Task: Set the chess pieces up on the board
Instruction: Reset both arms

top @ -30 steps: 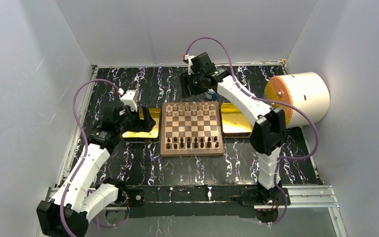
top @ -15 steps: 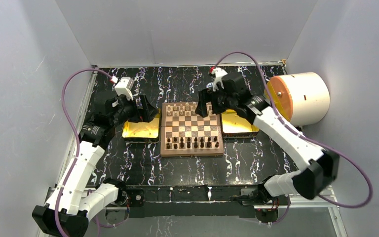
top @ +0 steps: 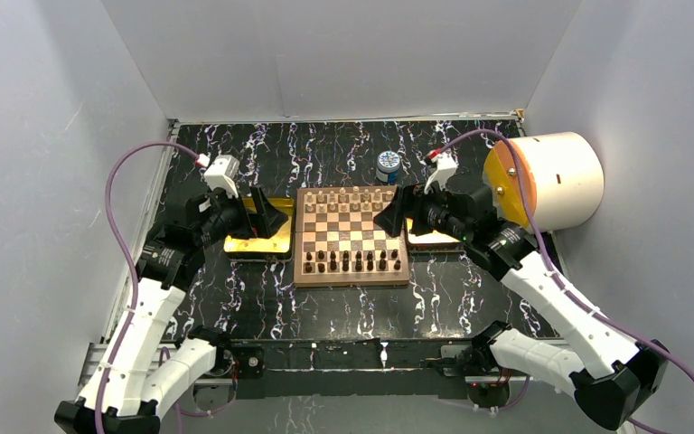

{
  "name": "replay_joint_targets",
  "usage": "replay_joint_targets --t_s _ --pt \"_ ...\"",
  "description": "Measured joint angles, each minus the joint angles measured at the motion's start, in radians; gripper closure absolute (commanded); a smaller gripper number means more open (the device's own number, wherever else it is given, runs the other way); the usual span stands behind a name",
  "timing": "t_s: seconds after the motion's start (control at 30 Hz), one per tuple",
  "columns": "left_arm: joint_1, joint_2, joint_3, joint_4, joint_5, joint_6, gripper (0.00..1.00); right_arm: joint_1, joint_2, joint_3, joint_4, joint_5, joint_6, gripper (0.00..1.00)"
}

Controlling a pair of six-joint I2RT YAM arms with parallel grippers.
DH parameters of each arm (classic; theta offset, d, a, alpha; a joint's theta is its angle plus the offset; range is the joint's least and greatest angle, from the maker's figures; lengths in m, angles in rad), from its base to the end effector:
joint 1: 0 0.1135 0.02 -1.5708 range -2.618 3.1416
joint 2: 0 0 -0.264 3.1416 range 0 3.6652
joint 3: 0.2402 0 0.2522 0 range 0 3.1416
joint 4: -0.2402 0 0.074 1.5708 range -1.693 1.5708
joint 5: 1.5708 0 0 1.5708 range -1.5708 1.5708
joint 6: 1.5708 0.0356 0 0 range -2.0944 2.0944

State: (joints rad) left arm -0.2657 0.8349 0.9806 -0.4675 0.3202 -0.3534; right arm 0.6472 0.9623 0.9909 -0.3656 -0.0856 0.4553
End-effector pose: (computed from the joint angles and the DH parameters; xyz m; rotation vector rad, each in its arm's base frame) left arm 0.1695 -0.0577 0.3700 0.1397 1.9361 -0.7199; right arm 0.1701 0.1324 0.3609 -0.2512 1.9784 0.8132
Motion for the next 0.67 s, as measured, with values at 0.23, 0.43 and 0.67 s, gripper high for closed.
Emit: replay_joint_targets --t_s 0.23,0.43,0.67 --pt "0.0 -0.013 -0.058 -0.01 0.002 -0.006 0.1 0.0 0.017 -0.044 -0.004 -0.003 0.048 0.01" --pt "0.0 -0.012 -0.069 -0.011 0.002 -0.006 0.1 0.0 0.017 -0.044 0.001 0.0 0.065 0.01" --pt "0.0 -0.012 -0.076 -0.01 0.001 -0.006 0.1 0.0 0.017 -0.043 0.002 0.004 0.065 0.01"
